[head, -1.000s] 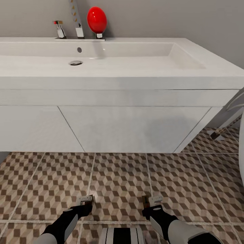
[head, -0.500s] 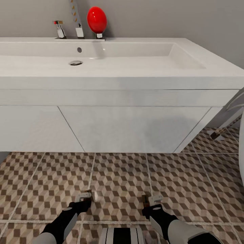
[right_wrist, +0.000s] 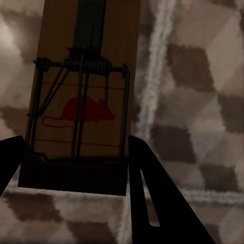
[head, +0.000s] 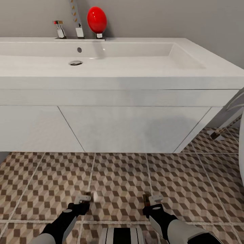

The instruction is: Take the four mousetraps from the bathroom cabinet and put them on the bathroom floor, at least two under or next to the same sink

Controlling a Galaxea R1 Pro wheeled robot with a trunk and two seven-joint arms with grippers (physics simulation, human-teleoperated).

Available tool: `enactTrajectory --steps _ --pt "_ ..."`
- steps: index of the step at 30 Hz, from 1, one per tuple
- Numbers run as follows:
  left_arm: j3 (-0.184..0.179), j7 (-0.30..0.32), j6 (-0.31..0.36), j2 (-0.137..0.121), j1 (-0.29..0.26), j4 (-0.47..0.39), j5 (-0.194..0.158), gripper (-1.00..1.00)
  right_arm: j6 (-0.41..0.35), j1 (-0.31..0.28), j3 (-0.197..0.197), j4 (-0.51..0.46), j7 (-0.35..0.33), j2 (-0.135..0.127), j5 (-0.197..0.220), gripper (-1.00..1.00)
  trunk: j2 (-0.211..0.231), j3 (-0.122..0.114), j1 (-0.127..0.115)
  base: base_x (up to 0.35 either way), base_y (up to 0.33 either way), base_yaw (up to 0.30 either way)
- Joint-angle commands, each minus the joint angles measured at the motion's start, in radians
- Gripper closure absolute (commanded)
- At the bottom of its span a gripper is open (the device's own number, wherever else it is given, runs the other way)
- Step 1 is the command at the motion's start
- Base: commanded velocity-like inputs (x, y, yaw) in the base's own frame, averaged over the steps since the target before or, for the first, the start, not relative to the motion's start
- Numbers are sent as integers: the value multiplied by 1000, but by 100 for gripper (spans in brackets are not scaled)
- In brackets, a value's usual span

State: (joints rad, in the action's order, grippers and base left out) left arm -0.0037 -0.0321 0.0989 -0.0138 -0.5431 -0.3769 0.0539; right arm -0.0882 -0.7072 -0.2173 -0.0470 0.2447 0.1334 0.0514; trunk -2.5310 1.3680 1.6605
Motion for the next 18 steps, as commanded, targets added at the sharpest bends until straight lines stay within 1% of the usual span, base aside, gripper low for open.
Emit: enactTrajectory --steps 1,5,18 --pt "-1 -5 6 0 0 3 8 100 -7 0 -8 -2 2 0 9 100 0 1 0 0 0 0" --pt "-1 -5 5 0 0 37 12 100 -15 0 -8 -2 0 0 11 100 0 1 0 0 0 0" --pt "0 -5 4 7 0 87 13 100 -6 0 -9 8 -5 -1 17 100 0 1 0 0 0 0"
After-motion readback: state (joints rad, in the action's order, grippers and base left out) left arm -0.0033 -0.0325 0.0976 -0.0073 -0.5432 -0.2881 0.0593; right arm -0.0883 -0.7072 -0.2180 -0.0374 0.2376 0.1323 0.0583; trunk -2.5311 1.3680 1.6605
